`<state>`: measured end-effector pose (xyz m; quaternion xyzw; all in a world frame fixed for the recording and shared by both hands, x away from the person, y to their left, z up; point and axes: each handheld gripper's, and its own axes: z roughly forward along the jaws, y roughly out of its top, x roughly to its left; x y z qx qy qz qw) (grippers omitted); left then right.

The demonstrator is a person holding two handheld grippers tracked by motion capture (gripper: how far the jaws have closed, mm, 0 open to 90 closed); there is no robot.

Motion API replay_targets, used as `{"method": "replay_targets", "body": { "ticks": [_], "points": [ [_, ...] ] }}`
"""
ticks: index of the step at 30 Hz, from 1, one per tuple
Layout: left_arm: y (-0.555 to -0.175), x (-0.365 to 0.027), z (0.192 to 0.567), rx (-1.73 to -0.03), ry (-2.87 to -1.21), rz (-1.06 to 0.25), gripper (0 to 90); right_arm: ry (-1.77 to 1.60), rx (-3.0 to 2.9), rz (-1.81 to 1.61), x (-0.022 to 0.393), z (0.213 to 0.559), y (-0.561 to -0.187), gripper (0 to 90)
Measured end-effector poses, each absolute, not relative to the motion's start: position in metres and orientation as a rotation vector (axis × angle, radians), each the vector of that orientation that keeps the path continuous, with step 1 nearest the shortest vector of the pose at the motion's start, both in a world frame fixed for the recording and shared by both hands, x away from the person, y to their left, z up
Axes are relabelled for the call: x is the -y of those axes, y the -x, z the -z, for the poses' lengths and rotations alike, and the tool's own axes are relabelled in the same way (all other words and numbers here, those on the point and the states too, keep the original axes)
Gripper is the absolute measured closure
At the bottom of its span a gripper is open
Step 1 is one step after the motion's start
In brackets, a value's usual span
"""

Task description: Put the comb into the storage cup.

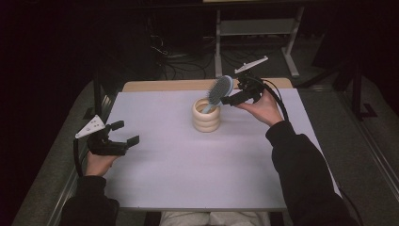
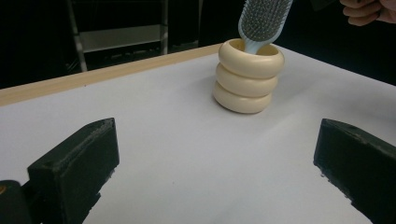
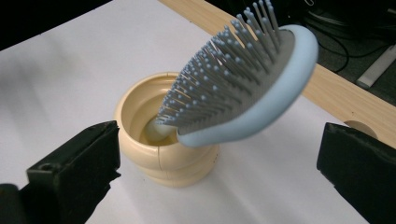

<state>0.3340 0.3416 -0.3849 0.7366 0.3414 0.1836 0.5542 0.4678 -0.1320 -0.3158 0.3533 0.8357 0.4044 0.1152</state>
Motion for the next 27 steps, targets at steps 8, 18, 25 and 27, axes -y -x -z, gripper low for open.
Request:
{"method": "replay_targets", "body": {
  "ticks": [8, 18, 25, 27],
  "points": [
    [-0.334, -0.34, 0.386, -0.806, -1.747, -0.435, 0.1, -1.027, -2.428, -1.226, 0.145, 0.32, -0.459, 0.0],
    [-0.335, -0.34, 0.387, -0.814, -1.758, -0.435, 0.1, -1.002, -2.428, -1.255, 0.155, 0.324, -0.447, 0.0],
    [-0.335, -0.34, 0.387, -0.813, -1.758, -0.443, 0.1, -0.978, -2.444, -1.255, 0.162, 0.333, -0.438, 0.0],
    [-0.334, -0.34, 0.386, -0.813, -1.755, -0.447, 0.1, -0.97, -2.45, -1.255, 0.163, 0.335, -0.434, 0.0]
  ]
}}
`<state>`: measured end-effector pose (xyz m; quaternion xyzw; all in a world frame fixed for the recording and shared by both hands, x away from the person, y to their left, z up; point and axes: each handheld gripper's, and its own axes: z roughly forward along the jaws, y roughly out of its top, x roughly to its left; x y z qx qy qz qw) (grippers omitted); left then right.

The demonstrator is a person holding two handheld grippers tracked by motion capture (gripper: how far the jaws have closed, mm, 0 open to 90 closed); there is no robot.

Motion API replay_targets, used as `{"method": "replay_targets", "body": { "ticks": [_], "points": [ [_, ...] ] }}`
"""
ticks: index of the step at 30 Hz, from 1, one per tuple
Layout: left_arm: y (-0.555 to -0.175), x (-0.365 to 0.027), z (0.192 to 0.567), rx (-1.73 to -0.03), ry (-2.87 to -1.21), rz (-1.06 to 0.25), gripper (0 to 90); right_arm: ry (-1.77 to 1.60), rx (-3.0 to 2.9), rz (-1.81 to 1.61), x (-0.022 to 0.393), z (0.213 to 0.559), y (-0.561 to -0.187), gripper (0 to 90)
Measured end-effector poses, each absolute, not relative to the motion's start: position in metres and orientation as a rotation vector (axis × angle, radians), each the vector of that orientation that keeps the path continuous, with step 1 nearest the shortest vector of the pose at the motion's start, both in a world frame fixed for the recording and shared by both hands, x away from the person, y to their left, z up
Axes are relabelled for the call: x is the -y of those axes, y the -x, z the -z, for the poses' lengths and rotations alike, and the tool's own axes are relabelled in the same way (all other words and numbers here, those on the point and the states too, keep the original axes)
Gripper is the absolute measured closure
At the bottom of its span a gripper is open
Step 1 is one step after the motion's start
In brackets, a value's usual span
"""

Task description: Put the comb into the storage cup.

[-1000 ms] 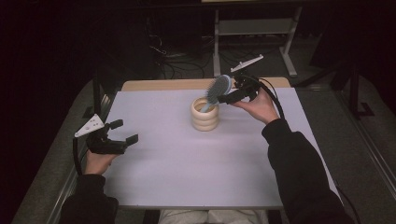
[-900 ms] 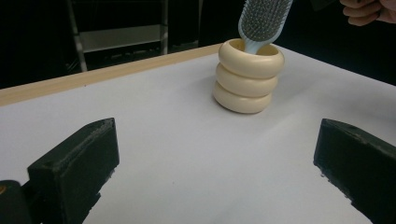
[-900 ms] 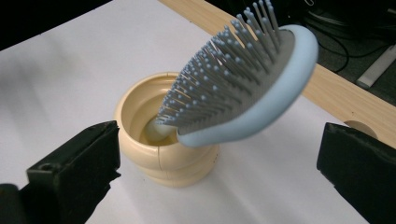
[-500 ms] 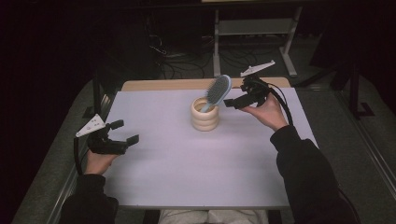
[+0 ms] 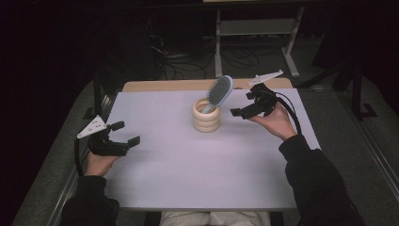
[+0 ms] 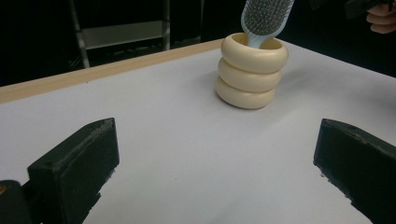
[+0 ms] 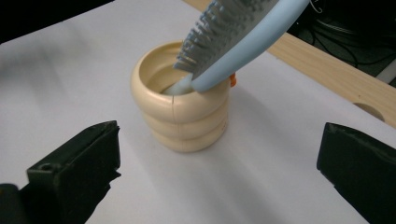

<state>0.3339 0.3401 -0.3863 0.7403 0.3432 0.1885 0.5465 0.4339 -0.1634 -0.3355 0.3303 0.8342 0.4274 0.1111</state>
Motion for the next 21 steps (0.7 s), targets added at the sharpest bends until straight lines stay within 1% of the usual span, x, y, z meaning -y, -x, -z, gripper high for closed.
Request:
{"method": "replay_targets", "body": {
  "ticks": [21],
  "points": [
    [-0.333, -0.34, 0.389, -0.836, -1.78, -0.447, 0.1, -0.955, -2.464, -1.295, 0.183, 0.349, -0.404, 0.0]
  ]
}}
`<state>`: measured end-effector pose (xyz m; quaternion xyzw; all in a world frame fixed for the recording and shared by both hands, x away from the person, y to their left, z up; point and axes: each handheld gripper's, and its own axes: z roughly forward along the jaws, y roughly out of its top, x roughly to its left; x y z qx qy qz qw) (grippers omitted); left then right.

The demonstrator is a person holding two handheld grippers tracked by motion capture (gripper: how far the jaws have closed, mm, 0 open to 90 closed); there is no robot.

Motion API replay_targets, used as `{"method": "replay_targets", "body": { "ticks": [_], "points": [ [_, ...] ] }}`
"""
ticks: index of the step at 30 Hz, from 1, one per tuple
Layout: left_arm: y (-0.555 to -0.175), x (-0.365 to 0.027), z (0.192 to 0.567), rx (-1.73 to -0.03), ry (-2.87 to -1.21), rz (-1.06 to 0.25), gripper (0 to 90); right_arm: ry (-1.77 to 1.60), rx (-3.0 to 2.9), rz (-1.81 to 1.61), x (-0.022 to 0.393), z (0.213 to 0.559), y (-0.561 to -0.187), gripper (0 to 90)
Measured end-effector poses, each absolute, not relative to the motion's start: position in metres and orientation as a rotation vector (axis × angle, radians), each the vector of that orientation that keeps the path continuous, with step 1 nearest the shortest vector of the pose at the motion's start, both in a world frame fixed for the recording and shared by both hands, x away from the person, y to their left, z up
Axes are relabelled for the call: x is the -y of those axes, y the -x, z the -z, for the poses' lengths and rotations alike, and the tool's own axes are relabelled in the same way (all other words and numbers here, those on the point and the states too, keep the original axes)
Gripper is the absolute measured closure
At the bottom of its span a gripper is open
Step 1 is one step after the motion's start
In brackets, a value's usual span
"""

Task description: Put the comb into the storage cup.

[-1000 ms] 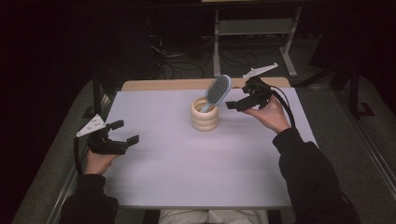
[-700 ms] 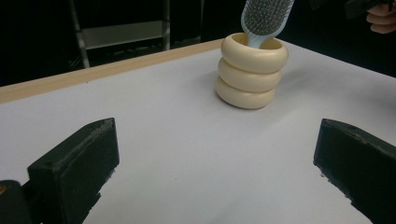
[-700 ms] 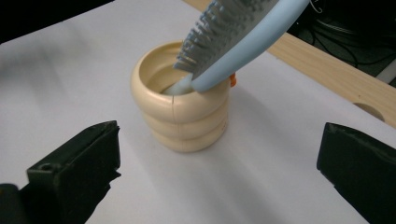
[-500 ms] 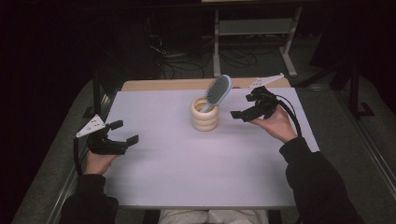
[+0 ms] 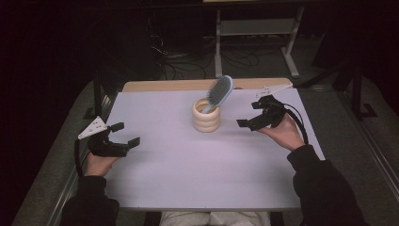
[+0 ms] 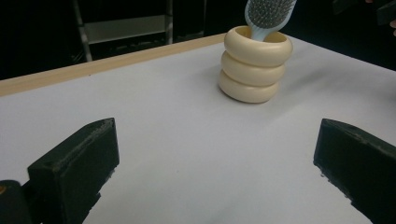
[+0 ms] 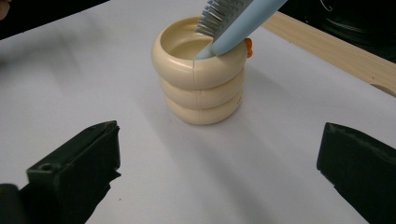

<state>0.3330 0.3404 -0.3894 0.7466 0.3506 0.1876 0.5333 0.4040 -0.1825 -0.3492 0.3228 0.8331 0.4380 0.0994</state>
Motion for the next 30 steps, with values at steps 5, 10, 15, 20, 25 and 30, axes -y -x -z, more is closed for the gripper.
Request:
{"method": "replay_targets", "body": {
  "ticks": [5, 10, 15, 20, 25, 30],
  "points": [
    [-0.333, -0.34, 0.39, -0.838, -1.788, -0.439, 0.1, -0.951, -2.457, -1.305, 0.186, 0.35, -0.4, 0.0],
    [-0.334, -0.338, 0.392, -0.834, -1.808, -0.434, 0.1, -0.955, -2.442, -1.315, 0.193, 0.354, -0.393, 0.0],
    [-0.334, -0.339, 0.393, -0.839, -1.811, -0.43, 0.1, -0.97, -2.429, -1.321, 0.2, 0.357, -0.39, 0.0],
    [-0.334, -0.339, 0.393, -0.838, -1.813, -0.427, 0.1, -0.985, -2.415, -1.322, 0.209, 0.359, -0.386, 0.0],
    [-0.333, -0.339, 0.393, -0.835, -1.814, -0.426, 0.1, -0.996, -2.394, -1.331, 0.218, 0.361, -0.382, 0.0],
    [-0.334, -0.339, 0.393, -0.836, -1.816, -0.421, 0.1, -1.017, -2.38, -1.331, 0.227, 0.365, -0.376, 0.0]
  ]
}}
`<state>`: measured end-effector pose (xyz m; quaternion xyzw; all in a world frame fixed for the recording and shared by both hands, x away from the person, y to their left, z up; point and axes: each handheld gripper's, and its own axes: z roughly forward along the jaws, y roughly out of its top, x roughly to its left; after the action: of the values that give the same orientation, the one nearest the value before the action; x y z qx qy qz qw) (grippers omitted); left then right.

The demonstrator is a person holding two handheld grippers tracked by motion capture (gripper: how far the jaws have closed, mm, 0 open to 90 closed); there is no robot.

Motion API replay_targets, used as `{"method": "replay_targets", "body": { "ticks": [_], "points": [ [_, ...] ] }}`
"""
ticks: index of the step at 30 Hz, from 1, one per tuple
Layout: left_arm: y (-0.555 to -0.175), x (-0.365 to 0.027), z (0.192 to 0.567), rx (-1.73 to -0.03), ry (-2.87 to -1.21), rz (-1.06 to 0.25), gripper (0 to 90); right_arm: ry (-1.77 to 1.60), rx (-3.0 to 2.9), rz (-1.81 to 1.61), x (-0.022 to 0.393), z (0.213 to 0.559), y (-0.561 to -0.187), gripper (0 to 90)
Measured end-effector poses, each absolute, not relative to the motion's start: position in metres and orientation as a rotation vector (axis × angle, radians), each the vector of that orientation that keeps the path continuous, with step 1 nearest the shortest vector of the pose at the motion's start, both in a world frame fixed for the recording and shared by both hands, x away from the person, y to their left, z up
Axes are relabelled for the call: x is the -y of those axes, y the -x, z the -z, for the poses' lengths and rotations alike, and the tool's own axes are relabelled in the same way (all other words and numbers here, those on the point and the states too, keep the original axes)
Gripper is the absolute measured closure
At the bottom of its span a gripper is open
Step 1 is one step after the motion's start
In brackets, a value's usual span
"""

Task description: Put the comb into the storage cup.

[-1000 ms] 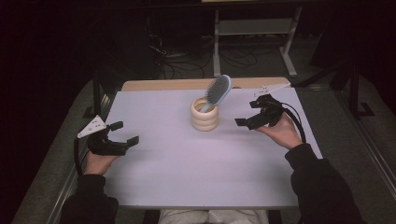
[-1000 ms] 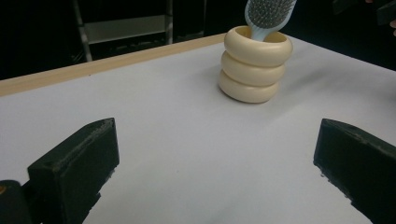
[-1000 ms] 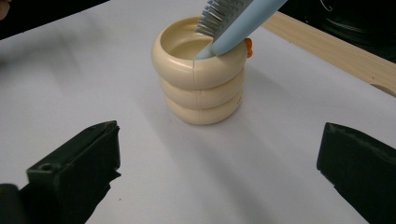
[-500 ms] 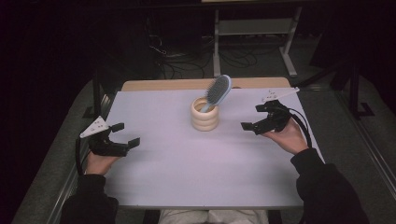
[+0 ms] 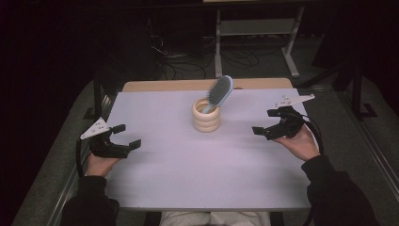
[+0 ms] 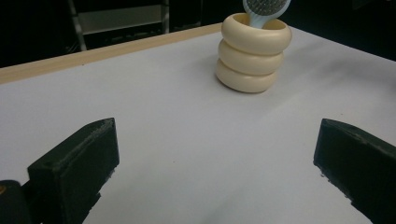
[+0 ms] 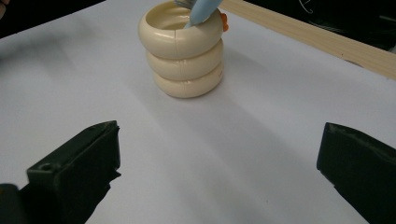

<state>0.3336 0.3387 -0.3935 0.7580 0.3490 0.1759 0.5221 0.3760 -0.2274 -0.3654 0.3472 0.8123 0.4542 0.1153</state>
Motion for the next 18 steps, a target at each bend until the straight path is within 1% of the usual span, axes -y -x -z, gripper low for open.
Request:
{"method": "replay_targets", "body": {
  "ticks": [18],
  "points": [
    [-0.334, -0.337, 0.395, -0.845, -1.829, -0.417, 0.1, -1.074, -2.33, -1.363, 0.258, 0.389, -0.355, 0.0]
  ]
}}
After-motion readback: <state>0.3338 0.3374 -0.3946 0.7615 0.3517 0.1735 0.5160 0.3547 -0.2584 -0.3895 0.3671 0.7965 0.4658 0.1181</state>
